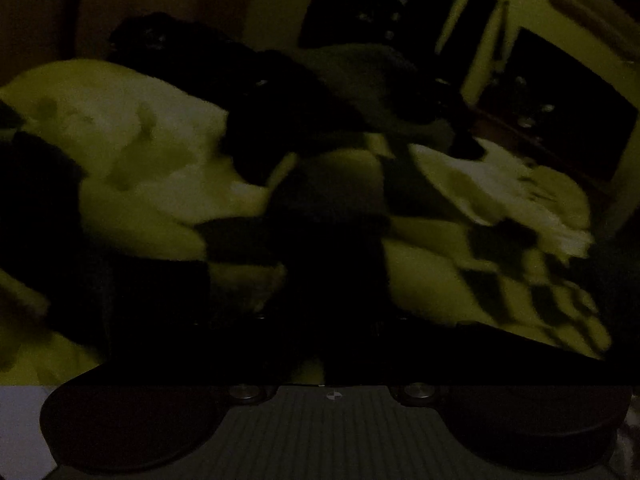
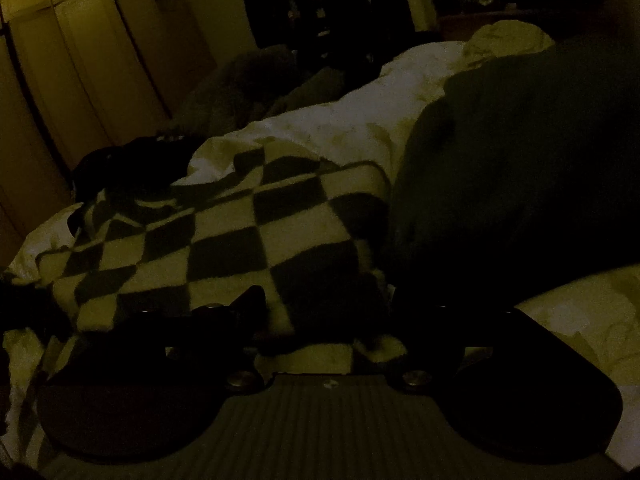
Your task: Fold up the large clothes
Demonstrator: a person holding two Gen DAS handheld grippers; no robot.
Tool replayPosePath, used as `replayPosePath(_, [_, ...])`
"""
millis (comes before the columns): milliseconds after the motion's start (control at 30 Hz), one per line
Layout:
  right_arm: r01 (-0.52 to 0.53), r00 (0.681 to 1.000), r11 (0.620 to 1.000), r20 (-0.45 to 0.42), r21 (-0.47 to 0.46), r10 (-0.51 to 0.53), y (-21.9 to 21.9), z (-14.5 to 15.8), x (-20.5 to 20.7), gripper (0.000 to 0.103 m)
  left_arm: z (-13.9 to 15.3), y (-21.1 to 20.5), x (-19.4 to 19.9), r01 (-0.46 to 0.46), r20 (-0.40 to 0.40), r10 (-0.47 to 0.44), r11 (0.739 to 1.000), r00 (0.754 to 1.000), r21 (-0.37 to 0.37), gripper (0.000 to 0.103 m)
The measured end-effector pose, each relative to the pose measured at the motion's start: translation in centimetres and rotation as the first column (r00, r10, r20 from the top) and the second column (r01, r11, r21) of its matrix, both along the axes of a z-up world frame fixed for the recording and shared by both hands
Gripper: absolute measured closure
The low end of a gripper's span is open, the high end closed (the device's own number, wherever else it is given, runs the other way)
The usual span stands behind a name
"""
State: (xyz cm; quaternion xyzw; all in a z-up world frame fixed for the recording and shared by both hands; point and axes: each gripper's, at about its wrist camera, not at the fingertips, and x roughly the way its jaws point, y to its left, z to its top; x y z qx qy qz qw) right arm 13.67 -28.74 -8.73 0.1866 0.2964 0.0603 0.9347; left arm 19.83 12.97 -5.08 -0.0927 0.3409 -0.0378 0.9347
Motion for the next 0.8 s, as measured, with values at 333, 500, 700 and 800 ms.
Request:
replayPosePath(333, [0.002,1.000,1.000,0.010,0.003,-0.002,0.0,0.1,-0.2,0.028,2.5,4.0,-3.6,-0.105,0.062,0.112,0.990,0.992,-0.098,0.043])
replayPosePath(500, [0.008,1.000,1.000,0.010,0.000,-0.008,0.1,0.2,-0.3,0.028,2.8,5.4,-6.2,-0.104,0.044,0.111,0.984,0.993,-0.144,0.043])
replayPosePath(700, [0.013,1.000,1.000,0.003,-0.001,-0.013,0.1,0.2,-0.3,0.026,2.2,4.0,-7.1,-0.095,-0.002,0.095,0.995,0.996,-0.013,0.010])
replayPosePath(800, [0.013,1.000,1.000,0.005,-0.009,-0.013,0.2,0.3,-0.4,0.025,3.2,3.6,-7.7,-0.108,0.048,0.109,0.994,0.993,-0.029,0.000])
